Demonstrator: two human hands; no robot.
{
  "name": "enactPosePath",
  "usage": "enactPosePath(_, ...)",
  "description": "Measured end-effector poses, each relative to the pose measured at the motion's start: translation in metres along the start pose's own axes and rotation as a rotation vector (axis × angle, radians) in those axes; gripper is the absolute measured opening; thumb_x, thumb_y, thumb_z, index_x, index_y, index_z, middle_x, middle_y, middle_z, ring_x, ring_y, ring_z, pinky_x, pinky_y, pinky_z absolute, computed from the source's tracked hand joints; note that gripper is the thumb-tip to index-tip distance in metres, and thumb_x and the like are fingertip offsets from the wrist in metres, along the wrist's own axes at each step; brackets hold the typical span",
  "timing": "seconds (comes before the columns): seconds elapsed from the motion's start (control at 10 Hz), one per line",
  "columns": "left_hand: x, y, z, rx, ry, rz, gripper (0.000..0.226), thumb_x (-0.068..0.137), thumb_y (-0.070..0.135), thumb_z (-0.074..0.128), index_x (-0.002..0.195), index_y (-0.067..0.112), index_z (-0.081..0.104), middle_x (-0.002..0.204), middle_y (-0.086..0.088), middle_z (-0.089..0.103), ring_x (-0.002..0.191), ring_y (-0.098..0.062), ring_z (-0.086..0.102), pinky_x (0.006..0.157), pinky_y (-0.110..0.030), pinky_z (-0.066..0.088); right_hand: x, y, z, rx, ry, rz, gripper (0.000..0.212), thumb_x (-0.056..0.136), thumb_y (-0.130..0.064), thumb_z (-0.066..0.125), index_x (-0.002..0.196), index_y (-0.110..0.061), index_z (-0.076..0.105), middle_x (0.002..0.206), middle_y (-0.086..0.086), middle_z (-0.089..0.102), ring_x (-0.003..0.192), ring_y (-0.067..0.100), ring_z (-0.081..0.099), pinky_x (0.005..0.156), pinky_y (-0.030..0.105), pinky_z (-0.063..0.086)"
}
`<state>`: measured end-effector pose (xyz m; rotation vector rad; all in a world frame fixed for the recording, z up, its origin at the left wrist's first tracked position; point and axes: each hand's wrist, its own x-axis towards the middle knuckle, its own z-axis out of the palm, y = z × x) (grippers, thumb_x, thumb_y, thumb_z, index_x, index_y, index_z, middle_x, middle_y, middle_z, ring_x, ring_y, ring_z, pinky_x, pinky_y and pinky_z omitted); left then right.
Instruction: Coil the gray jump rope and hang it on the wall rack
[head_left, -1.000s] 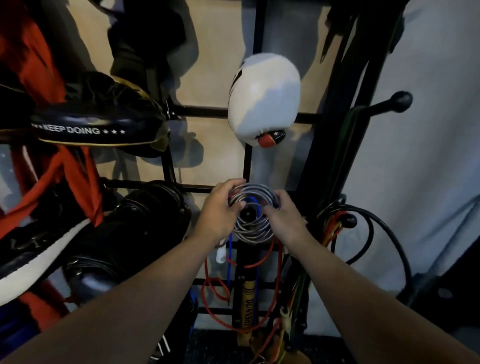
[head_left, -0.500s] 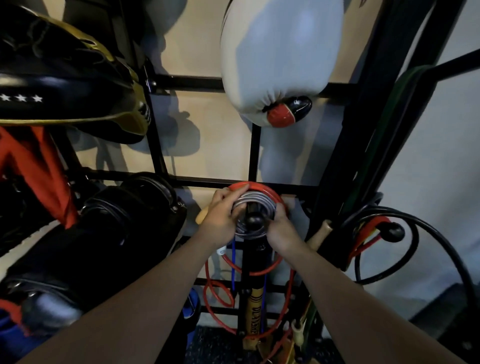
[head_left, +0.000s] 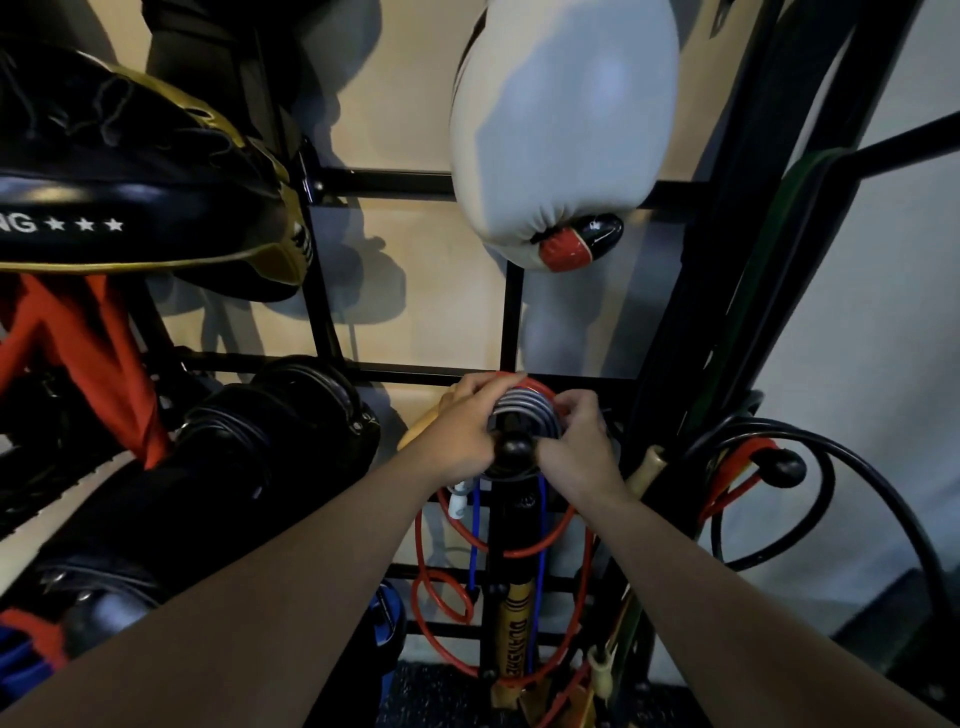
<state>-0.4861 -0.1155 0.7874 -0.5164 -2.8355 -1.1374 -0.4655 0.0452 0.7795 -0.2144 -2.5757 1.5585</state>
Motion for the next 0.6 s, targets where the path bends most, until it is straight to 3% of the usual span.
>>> enactPosePath(0.1,-0.001,0.001,-0.007,0.028,-0.018,0.014,0.074,0.087,0.024,0.072,0.153,0.037,0.041,0.153,-0.005,0.037,0.144,-0.032,0.033,0.123,-0.046,0.025,-0.009,-0.007,-0.012,0.026,0.049,-0.035,0.043,0.073,-0.027,0.061,0.114,-0.032,0.048,0.124,0.004,0.059,0.12,0.025,0.055,0.104,0.043,0.044)
enactPosePath(0.2,-0.005,0.006,-0.017,0.024,-0.036,-0.005,0.071,0.089,0.02,0.067,0.153,0.038,0.041,0.152,-0.005,0.04,0.144,-0.032,0.033,0.122,-0.048,0.026,-0.011,-0.011,-0.018,0.049,0.019,-0.023,0.046,0.079,-0.034,0.058,0.124,-0.036,0.049,0.132,0.003,0.055,0.126,0.025,0.051,0.109,0.048,0.042)
enactPosePath(0.3,-0.018,0.011,-0.034,0.004,-0.014,-0.009,0.067,0.09,0.014,0.06,0.151,0.037,0.044,0.148,-0.008,0.046,0.141,-0.029,0.039,0.12,-0.048,0.03,-0.018,-0.015,-0.024,0.054,0.028,-0.048,0.048,0.092,-0.041,0.059,0.139,-0.035,0.047,0.138,0.002,0.053,0.129,0.025,0.051,0.111,0.047,0.041)
enactPosePath(0.4,-0.028,0.017,-0.051,-0.05,0.005,0.011,0.058,0.093,0.017,0.061,0.147,0.033,0.05,0.143,-0.007,0.051,0.135,-0.023,0.047,0.117,-0.039,0.036,-0.024,-0.026,-0.035,0.107,0.031,-0.058,0.049,0.095,-0.047,0.058,0.141,-0.034,0.047,0.136,0.0,0.055,0.127,0.024,0.055,0.111,0.047,0.042)
enactPosePath(0.6,-0.083,0.066,-0.081,-0.181,0.101,-0.008,0.027,0.104,0.013,0.055,0.129,0.009,0.064,0.116,-0.006,0.061,0.09,-0.009,0.062,0.071,-0.013,0.044,-0.074,-0.058,-0.064,0.108,-0.021,-0.072,0.027,0.102,-0.043,0.054,0.115,-0.025,0.068,0.106,-0.005,0.071,0.104,0.018,0.066,0.096,0.038,0.051)
